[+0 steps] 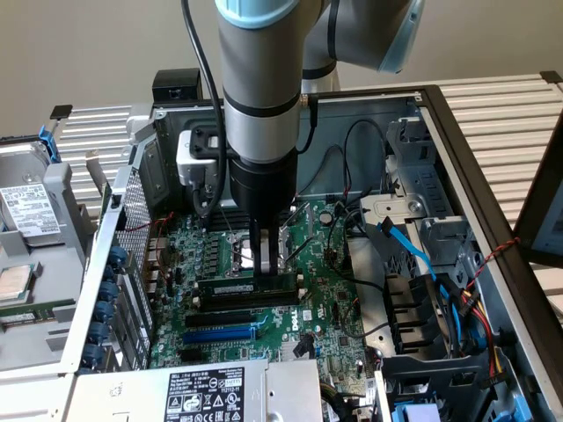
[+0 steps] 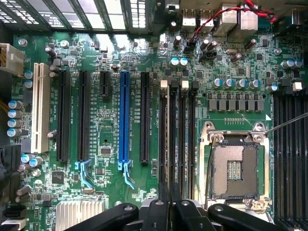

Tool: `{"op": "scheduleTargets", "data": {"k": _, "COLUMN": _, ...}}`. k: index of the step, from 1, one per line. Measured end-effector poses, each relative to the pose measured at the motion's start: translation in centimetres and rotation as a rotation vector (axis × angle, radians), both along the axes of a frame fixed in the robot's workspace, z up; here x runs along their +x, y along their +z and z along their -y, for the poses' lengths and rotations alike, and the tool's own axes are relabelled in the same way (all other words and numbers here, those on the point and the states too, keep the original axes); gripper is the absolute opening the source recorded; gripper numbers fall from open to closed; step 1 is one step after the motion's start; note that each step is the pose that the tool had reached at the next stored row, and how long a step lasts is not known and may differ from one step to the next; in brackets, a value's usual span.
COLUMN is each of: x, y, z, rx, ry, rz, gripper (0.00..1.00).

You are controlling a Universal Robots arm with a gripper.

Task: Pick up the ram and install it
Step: 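Insert the ram into the slot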

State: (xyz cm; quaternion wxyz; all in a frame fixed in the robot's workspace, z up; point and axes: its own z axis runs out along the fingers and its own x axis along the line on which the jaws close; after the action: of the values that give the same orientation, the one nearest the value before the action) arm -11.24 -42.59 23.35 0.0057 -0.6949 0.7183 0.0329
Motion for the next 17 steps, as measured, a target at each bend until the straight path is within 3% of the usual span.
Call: {"op": "scheduleTargets", "data": {"k": 17, "x": 0.05, "y": 0.26, "z": 0.14, "rx": 0.0012, "ry": 0.0, "rz": -0.0006, "gripper": 0.12}}
